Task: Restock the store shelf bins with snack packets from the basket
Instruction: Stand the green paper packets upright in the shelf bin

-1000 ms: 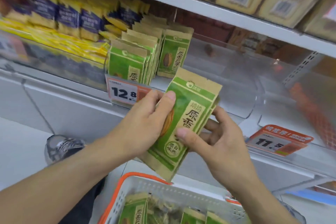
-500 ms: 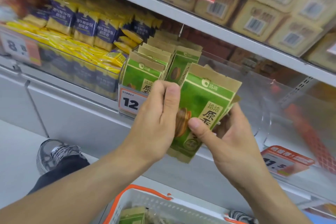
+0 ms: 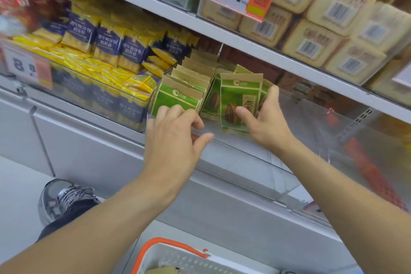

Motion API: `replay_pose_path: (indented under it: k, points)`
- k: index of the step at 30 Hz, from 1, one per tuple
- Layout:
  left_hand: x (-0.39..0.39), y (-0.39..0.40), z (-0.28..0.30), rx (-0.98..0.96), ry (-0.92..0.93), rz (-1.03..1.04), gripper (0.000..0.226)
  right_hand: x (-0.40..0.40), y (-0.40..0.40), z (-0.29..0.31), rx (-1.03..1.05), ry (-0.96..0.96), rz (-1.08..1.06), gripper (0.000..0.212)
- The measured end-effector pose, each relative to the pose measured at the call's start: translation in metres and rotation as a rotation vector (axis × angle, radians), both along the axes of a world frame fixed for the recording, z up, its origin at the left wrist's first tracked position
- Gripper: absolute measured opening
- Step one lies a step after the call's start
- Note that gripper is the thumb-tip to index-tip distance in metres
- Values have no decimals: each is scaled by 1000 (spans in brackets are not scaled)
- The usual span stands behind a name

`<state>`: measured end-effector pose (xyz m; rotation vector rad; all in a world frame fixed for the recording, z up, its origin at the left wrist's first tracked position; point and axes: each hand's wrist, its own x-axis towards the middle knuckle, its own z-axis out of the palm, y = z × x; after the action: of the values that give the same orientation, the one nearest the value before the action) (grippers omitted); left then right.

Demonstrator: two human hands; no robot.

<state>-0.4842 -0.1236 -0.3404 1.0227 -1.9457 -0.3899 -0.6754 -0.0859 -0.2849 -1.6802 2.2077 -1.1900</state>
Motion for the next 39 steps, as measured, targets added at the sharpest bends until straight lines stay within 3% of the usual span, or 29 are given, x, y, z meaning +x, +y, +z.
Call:
replay_pose_path:
  k: [3,6,11,20,29,39]
  points:
    - [0,-2,0,6,-16,11,29,-10,-38,-7,93,-93,-88,73]
    - [-1,-3,-3,25,3,8,24,-16,-64,-24,212,-48,-198,51]
    - [-1,-5,-4,46,50,5,18,-21,-86,-45,288,26,-345,69]
    - [-3,-4,-5,41,91,0,15,-16,-79,-38,203,-9,-323,46]
    - [-3,-2,-6,27,67,1,15,1,-80,-30,369,16,-285,36]
    - [-2,-1,-6,12,37,-1,18,7,-70,-33,307,63,-375,65]
